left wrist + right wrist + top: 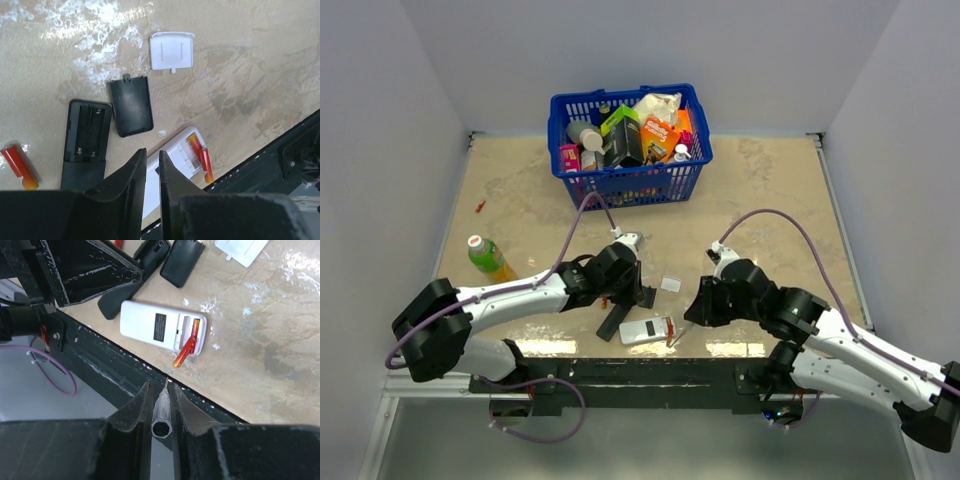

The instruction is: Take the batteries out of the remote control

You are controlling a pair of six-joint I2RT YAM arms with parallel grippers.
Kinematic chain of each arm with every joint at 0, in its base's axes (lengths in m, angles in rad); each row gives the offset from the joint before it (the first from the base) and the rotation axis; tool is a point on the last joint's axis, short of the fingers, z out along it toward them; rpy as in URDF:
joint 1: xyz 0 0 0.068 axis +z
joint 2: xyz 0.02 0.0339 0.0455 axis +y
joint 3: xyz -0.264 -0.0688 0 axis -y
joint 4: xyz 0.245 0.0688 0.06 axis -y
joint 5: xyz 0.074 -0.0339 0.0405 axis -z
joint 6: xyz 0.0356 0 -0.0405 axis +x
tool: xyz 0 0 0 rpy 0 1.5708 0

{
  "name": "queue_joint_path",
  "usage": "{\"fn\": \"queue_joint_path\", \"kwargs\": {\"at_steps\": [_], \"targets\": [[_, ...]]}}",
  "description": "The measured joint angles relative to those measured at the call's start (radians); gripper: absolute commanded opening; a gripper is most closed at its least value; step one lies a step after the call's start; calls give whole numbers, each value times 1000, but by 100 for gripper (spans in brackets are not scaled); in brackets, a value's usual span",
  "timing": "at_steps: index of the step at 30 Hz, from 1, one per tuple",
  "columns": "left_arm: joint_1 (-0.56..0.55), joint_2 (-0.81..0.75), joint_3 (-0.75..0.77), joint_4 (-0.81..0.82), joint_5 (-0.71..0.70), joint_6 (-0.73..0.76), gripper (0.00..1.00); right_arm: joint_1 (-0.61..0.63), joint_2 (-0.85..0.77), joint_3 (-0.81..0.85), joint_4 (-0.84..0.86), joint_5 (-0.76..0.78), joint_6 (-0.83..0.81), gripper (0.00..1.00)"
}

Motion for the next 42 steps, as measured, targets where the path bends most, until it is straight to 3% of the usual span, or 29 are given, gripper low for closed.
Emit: {"fn": "queue_joint_path", "kwargs": {"at_steps": [13,35,42], "targets": [[0,-38,-59,17,27,0,23,0,49,18,-93,36,-39,0],[0,-132,-119,13,6,-13,25,0,211,89,154,213,-47,0],[0,-196,-140,-2,-13,-21,27,-1,218,89,166,202,-47,0]]}}
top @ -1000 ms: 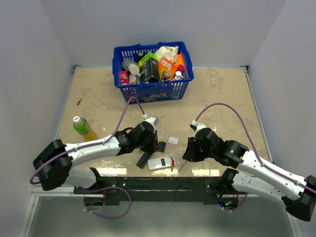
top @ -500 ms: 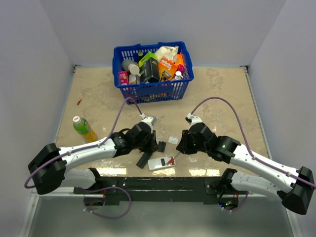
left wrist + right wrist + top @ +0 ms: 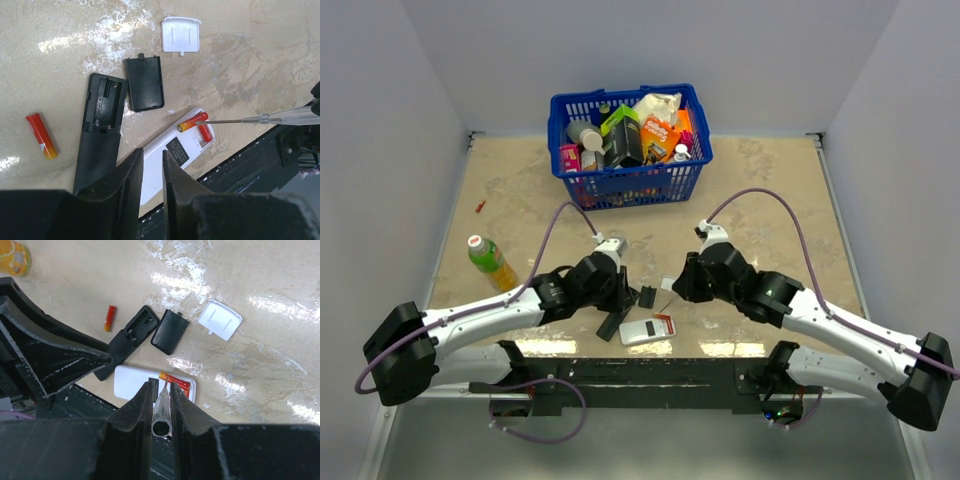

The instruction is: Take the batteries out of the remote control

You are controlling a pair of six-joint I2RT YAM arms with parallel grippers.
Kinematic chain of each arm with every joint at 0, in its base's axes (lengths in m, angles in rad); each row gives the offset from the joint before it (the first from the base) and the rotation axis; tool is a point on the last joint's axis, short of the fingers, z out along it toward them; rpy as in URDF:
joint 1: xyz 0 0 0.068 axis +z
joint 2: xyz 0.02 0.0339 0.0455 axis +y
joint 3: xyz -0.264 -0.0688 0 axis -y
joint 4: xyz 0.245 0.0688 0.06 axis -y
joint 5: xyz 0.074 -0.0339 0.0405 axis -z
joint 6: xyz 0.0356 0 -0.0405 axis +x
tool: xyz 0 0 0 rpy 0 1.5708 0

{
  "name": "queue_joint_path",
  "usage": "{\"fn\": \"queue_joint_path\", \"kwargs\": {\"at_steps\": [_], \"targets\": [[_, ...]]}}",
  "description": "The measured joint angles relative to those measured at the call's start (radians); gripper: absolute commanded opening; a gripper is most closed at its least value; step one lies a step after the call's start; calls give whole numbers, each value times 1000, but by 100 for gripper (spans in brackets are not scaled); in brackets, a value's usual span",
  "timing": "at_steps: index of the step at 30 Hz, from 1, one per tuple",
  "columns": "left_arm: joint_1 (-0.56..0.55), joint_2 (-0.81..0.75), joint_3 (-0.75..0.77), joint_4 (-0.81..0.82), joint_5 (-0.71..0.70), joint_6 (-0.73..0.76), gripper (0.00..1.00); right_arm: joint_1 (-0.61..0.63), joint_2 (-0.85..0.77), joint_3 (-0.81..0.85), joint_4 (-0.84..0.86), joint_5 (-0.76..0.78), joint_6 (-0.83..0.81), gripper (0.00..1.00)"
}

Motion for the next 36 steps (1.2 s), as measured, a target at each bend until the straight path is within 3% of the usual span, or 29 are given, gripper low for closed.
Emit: {"fn": "queue_joint_path", "kwargs": {"at_steps": [17,36], "targets": [[0,-16,-10,-13,-10,-2,29,0,-26,-21,-19,-103,-26,0],[0,-13,-10,-13,-18,-2,30,0,37,-29,-24,-17,-42,0]]}}
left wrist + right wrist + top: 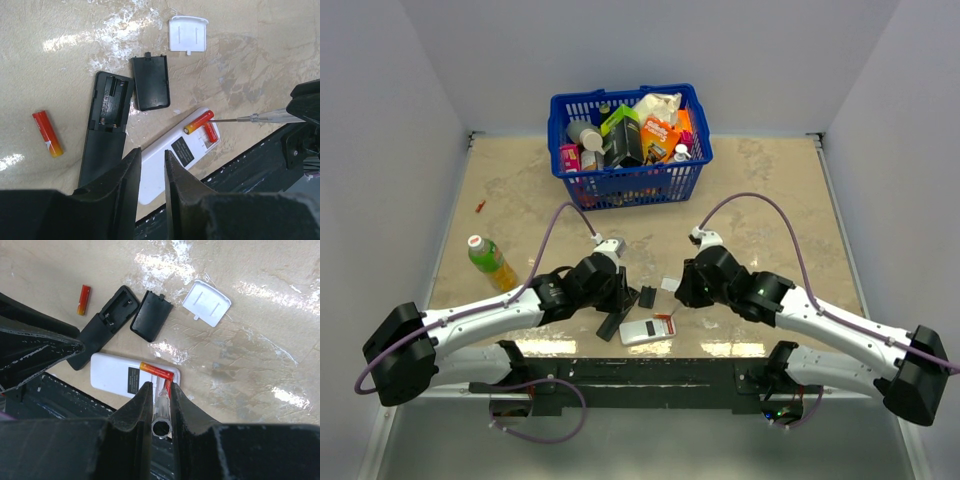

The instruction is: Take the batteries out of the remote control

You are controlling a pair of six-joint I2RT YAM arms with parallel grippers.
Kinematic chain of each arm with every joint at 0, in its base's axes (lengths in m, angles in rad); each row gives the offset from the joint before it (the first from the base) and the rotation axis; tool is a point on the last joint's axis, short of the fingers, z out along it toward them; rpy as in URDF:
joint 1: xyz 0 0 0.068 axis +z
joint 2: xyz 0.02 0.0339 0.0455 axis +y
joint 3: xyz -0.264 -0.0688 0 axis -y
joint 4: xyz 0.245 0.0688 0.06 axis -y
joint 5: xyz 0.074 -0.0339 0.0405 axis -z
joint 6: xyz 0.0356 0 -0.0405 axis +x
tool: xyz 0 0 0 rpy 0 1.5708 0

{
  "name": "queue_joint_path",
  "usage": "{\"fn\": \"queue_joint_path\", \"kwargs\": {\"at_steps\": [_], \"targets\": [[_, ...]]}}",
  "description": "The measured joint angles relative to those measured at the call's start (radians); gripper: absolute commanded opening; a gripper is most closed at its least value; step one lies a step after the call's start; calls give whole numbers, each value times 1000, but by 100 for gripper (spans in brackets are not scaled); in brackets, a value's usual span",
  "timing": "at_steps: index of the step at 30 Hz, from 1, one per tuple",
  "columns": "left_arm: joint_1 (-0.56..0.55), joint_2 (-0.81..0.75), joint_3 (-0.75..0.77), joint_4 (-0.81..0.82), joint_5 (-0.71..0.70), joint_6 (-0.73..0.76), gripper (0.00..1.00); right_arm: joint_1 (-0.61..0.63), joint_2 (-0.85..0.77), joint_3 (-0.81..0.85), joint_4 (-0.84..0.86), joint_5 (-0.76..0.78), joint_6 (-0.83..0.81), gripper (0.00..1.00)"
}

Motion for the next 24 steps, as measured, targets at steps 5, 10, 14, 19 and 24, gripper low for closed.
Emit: {"fn": "queue_joint_path", "kwargs": {"at_steps": [5,10,14,19,24], "targets": [[0,0,0,0,-2,0,30,0,1,9,9,22,0,0],[0,2,0,2,-1,0,30,0,-1,17,11,47,2,0],[0,5,0,2,-1,0,30,0,-1,25,13,50,2,0],[0,6,-6,20,11,0,30,0,-1,58,4,45,-1,0],[-8,14,-54,101,86,-16,29,0,-6,78,-18,16,-41,0]]}}
